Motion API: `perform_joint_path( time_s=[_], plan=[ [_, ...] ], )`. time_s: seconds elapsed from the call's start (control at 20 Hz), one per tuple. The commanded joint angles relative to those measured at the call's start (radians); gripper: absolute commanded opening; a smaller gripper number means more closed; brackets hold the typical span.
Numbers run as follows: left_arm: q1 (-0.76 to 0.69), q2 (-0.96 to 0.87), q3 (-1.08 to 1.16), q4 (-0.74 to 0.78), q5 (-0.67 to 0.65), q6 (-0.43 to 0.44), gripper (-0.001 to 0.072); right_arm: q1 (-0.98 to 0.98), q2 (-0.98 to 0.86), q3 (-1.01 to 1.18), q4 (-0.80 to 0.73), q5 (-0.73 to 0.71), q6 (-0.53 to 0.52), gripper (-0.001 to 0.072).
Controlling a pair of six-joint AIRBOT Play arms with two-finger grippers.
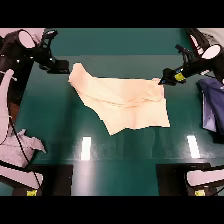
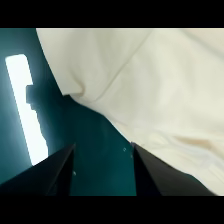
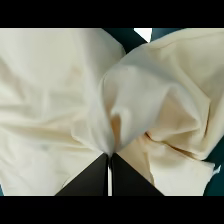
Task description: Fold the shirts.
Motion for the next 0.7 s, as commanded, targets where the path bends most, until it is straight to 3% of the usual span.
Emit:
perform_joint_path(
  time_s=[0.0,0.3,0.65],
  plan=[
    [0.055,-0.005,-0.130,-0.233,-0.011,0.004,0.0425,-0.038,0.034,0.008,0.000,0.033,0.000,0.0015],
    [-0.006,-0.005,-0.459,-0.347,0.219,0.013,0.0425,-0.034,0.048,0.008,0.002,0.031,-0.007,0.0015],
    [-0.062,-0.008,-0.511,-0.412,0.391,0.013,0.0424,-0.034,0.048,0.008,0.002,0.036,-0.007,0.0015]
  ],
)
